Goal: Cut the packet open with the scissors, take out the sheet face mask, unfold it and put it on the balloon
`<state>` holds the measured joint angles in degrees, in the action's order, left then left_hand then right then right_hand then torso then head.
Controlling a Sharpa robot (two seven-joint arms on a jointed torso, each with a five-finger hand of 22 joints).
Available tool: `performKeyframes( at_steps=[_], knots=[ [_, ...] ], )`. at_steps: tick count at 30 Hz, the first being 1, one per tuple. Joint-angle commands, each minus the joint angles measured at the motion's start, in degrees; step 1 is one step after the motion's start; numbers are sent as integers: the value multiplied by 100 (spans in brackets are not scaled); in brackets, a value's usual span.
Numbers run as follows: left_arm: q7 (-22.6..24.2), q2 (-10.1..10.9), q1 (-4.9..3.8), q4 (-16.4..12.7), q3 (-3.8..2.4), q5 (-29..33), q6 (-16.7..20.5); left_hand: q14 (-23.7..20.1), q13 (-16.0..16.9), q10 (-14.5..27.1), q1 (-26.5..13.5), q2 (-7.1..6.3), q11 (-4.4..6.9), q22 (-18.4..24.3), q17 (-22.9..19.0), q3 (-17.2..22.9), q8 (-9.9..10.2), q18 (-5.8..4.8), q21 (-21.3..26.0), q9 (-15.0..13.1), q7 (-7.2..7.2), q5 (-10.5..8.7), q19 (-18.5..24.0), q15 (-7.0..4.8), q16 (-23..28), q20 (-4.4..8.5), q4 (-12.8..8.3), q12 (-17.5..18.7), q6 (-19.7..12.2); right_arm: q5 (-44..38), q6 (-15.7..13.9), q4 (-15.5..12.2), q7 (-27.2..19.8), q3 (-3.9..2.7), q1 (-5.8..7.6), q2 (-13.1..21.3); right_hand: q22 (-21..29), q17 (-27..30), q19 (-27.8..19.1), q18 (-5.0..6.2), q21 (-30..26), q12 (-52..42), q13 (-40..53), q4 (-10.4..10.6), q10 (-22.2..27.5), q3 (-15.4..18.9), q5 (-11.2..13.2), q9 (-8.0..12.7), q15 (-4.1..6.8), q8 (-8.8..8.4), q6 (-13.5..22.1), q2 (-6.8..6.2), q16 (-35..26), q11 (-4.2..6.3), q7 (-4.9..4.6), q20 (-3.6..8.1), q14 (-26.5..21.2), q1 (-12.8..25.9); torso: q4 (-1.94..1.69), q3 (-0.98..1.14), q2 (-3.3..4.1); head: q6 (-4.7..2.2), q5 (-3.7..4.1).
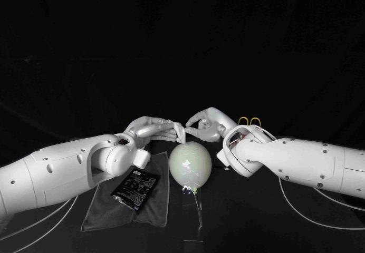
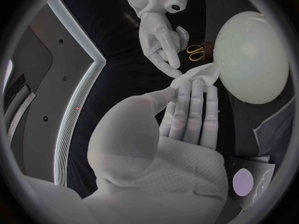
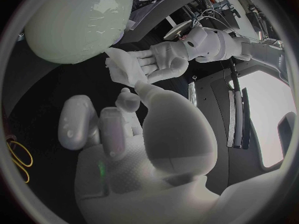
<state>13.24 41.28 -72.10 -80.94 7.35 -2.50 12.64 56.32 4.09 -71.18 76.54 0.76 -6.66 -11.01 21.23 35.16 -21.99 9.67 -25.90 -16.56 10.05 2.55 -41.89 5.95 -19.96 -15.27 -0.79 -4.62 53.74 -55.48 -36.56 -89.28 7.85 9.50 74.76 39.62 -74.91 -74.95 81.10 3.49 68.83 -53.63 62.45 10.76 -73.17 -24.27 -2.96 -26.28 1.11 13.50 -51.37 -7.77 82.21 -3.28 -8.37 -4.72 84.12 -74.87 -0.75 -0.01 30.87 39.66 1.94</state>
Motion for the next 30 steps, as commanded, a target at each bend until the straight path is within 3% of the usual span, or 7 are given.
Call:
performKeyframes(
  at_steps=[1, 7, 13, 18, 30],
  knots=[
    [170, -4, -4, -18, -8, 82, -96, 18, 3, -49, -21, 33, -7, 11, 6, -2, -155, 81, 26, -431, -19, 20, -30, -42, -37, -21, 39, -18, 38, -65, 75, -13, -41, -4, 6, 28, -936, -593, -26, 50, -3, 2, 16, -4, 39, 35, 20, 9, -44, -32, 12, -8, -13, -10, -5, 0, 248, -16, 0, 0, 1, -2, -7],
    [189, 4, -4, -23, -8, 94, -97, 17, 2, -58, -18, 55, 0, 17, 9, 0, -165, 83, 30, -441, -30, 20, -43, -46, -40, -18, 47, -17, 40, -12, -112, -49, -182, -4, 6, 99, -982, -670, 48, 32, 159, -172, 128, -70, -30, -38, 19, 13, -22, 9, -136, 132, 61, 25, 39, -20, 282, -175, -3, 3, 2, 4, -13],
    [197, 5, -4, -25, -8, 96, -134, 18, 2, -66, -15, 70, 4, 20, 11, 1, -173, 83, 33, -450, -34, 20, -50, -50, -43, -16, 51, -17, 44, -49, -111, -71, -553, -4, 6, 103, -1102, -907, 251, -39, 599, -589, 416, -387, -282, -333, 17, -15, 71, 110, -367, 411, 275, 129, 151, 21, 391, -606, 3, 4, 2, 11, -11],
    [208, -5, -4, -30, -8, 105, -204, 15, 1, -68, -18, 78, 4, 24, 12, 0, -177, 82, 37, -455, -34, 19, -52, -50, -43, -17, 58, -16, 43, -512, -80, -63, -729, -5, 6, 20, -1175, -1092, 373, -94, 871, -1070, 775, -544, -533, -376, 20, -23, 80, 135, -444, 373, 438, 134, 156, 45, 463, -643, 2, 7, 4, 6, -2],
    [206, -9, -3, -49, -8, 129, -301, 10, 1, -84, -44, 77, 4, 43, 18, -40, -196, 76, 63, -479, -33, 19, -54, -50, -48, -24, 88, -13, 39, -1009, 53, 211, -586, -5, 5, -183, -1168, -1077, 367, -91, 860, -1079, 793, -626, -521, -345, 19, 17, 74, 73, -421, 233, 427, 122, 135, 50, 461, -553, -8, -1, 3, 11, 2]
  ],
)
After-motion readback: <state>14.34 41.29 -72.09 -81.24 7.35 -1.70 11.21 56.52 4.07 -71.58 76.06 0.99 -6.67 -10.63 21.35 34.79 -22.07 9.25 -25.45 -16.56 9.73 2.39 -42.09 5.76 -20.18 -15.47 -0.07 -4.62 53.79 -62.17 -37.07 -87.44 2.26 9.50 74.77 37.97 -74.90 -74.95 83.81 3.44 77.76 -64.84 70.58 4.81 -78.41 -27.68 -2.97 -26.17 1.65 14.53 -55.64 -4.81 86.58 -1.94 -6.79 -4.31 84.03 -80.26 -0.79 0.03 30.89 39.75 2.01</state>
